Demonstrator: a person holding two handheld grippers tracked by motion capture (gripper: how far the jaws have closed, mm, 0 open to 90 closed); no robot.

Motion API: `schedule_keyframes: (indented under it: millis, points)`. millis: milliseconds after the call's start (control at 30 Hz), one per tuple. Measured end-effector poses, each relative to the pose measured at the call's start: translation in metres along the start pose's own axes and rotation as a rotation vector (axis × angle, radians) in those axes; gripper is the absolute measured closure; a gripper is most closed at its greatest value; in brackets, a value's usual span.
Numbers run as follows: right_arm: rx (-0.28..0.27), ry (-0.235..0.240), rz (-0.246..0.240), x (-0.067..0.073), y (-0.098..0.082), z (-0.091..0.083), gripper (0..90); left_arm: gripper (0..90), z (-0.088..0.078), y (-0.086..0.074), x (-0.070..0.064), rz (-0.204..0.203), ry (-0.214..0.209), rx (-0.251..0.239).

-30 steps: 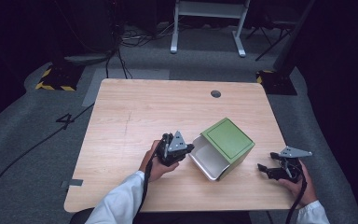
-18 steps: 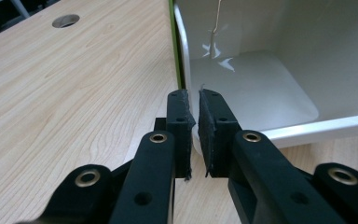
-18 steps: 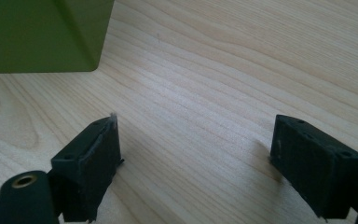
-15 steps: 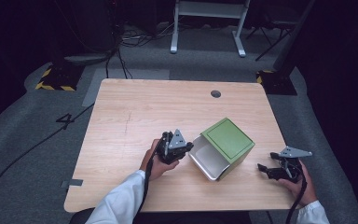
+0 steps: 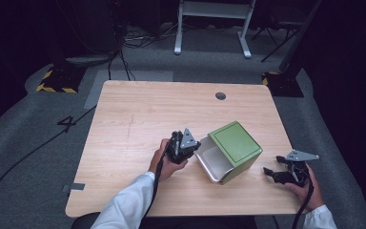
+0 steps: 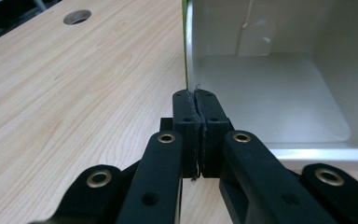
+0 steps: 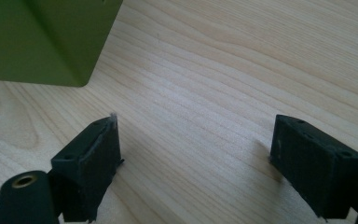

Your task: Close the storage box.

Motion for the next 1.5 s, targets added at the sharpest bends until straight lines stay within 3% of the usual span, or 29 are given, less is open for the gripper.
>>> schedule_keyframes:
  millis: [200,433,567,700,833,933,1067,1233,1267,1333,1433,1500]
  points:
    - [0.0,0.001,0.001,0.0,0.0,0.0,15.9,88.2,0.01,0.007,-0.006,-0.012,0.026,0.006]
    - [0.0,0.001,0.001,0.0,0.0,0.0,15.9,88.0,0.013,0.009,-0.007,-0.022,0.004,-0.007]
    - [0.0,0.0,0.0,0.0,0.0,0.0,15.9,69.6,0.008,0.008,-0.001,-0.049,-0.019,-0.032]
    - [0.0,0.0,0.0,0.0,0.0,0.0,15.9,52.0,0.0,0.007,0.003,-0.032,-0.016,-0.03]
    - [0.0,0.0,0.0,0.0,0.0,0.0,15.9,34.2,-0.016,0.002,0.013,-0.036,0.014,-0.036]
    - [0.0,0.0,0.0,0.0,0.0,0.0,15.9,27.5,-0.027,-0.005,0.022,-0.037,0.04,-0.028]
    - [0.0,0.0,0.0,0.0,0.0,0.0,15.9,21.2,-0.041,-0.018,0.032,-0.004,0.061,-0.004]
    - [0.0,0.0,0.0,0.0,0.0,0.0,15.9,17.5,-0.055,-0.043,0.043,0.027,0.047,0.047]
    - [0.0,0.0,0.0,0.0,0.0,0.0,15.9,17.6,-0.059,-0.054,0.048,0.046,0.049,0.071]
    - [0.0,0.0,0.0,0.0,0.0,0.0,15.9,17.6,-0.06,-0.06,0.051,0.057,0.065,0.09]
    - [0.0,0.0,0.0,0.0,0.0,0.0,15.9,16.7,-0.068,-0.08,0.063,0.061,0.071,0.123]
    - [-0.001,0.0,0.001,0.0,0.0,0.0,15.9,16.7,-0.071,-0.085,0.066,0.064,0.074,0.133]
Point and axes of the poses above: each handheld gripper's, and its own axes: z roughly forward along the jaws, y roughly out of its top, x roughly to its left, the point moved 4 cm from there along z, roughly forward along the jaws, and after that the axes turned 12 degrees about y, right-handed, at the moved point
